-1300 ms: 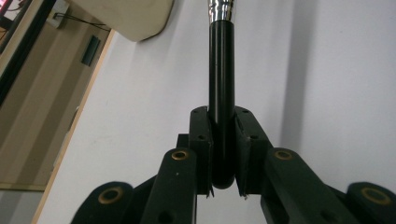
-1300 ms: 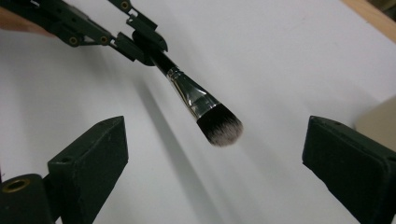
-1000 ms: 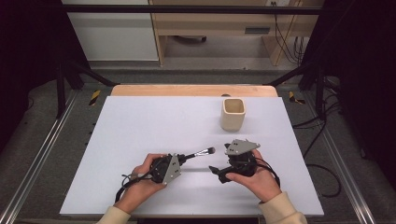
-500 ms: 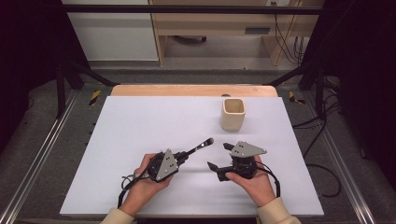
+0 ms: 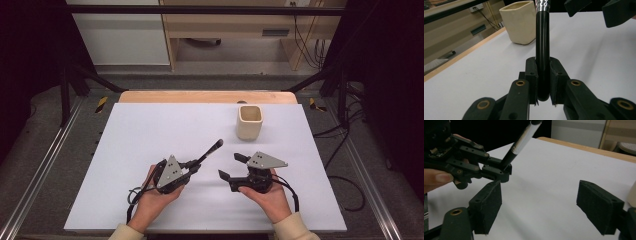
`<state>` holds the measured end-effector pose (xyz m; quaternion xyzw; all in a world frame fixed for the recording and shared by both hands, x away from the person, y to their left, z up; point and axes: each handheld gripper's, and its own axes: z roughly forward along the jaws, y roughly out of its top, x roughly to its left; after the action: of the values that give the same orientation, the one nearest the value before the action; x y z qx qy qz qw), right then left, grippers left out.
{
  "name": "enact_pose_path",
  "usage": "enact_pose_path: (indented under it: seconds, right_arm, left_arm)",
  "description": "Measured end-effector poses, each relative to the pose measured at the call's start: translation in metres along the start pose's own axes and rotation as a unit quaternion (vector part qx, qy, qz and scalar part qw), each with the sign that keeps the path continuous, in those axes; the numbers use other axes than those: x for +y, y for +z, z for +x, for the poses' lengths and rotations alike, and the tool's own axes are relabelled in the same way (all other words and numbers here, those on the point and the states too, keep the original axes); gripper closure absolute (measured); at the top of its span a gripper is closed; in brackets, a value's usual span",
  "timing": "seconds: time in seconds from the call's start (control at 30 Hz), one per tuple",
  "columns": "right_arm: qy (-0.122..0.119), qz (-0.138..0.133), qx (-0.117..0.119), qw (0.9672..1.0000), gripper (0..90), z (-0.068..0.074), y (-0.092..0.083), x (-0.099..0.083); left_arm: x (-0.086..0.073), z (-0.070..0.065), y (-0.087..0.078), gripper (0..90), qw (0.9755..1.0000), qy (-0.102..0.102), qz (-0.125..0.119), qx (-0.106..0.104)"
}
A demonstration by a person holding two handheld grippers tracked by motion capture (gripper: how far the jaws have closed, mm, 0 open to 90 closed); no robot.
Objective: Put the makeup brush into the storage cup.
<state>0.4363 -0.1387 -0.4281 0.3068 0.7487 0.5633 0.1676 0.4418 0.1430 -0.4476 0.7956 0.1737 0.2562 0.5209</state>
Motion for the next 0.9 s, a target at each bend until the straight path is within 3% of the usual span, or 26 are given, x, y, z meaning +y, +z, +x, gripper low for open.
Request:
enact_pose_path:
  seconds: [0.13,0.17,0.23,0.43,0.77,0.9]
  right_arm:
    - [0.002,-0.009,0.009,0.9999,27.9,0.001,0.000,0.001]
    - [0.004,-0.012,0.010,0.9999,29.2,0.002,-0.001,0.002]
    - [0.005,-0.014,0.011,0.9998,30.3,0.001,-0.001,0.002]
    - [0.022,-0.030,0.017,0.9992,40.1,0.003,0.000,0.004]
    - [0.040,-0.037,0.027,0.9981,45.6,0.013,0.018,0.005]
    - [0.058,-0.044,0.032,0.9969,47.2,0.015,0.026,0.006]
  left_arm:
    - [0.001,0.000,0.000,78.9,1.0000,-0.003,-0.006,-0.001]
    - [0.001,0.000,0.000,78.9,0.9998,-0.015,-0.013,-0.004]
    - [0.001,0.000,-0.001,78.9,0.9997,-0.020,-0.016,-0.006]
    - [0.001,-0.003,0.001,78.9,0.9995,-0.025,-0.022,-0.003]
    - [0.002,-0.008,0.005,78.8,0.9997,-0.014,-0.013,0.014]
    - [0.001,-0.010,0.006,78.8,0.9998,-0.010,-0.008,0.017]
